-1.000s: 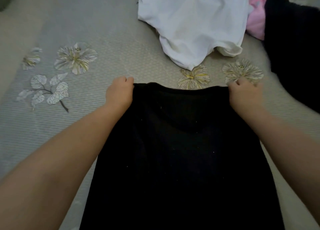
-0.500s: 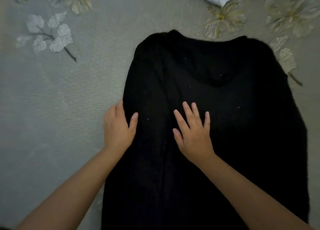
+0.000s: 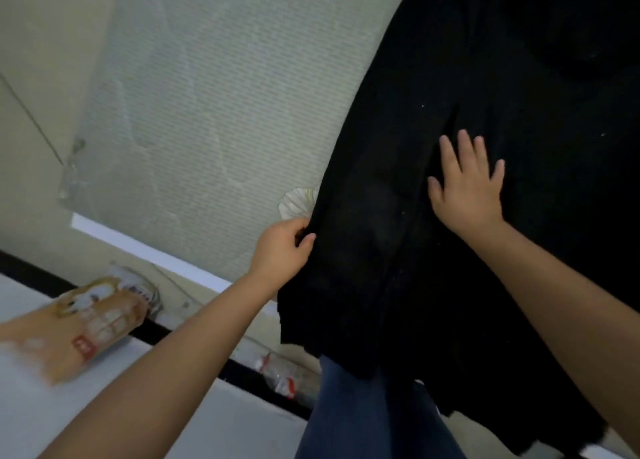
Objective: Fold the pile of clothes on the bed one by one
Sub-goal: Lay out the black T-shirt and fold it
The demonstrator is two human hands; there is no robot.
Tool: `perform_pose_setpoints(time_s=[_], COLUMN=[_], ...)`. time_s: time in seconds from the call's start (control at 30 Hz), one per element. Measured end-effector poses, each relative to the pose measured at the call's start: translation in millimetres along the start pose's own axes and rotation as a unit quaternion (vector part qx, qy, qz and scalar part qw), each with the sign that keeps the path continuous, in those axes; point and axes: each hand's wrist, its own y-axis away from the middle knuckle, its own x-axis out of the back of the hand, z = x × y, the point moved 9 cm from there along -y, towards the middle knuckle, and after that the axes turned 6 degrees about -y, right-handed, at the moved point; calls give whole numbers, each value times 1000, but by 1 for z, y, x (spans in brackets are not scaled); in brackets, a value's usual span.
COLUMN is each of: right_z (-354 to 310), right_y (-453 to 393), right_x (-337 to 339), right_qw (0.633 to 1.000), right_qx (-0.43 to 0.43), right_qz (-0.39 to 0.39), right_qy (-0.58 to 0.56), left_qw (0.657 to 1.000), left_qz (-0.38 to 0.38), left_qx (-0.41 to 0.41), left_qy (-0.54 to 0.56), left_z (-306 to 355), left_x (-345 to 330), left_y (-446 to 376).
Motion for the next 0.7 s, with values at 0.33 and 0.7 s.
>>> perform_pose_setpoints(time_s=[0.33, 0.7], right_z=[-96, -148], right_y=[125, 154], right_x=[-34, -36], right_qw=[972, 954], right_qx=[228, 298], right_qz=[-43, 28], right_qy=[37, 1], left_qw=[953, 945], left_qz=[34, -40], left_qx=[178, 184], left_qy=[245, 267], left_z=[-79, -86], left_x=[0, 1], left_y=[71, 68])
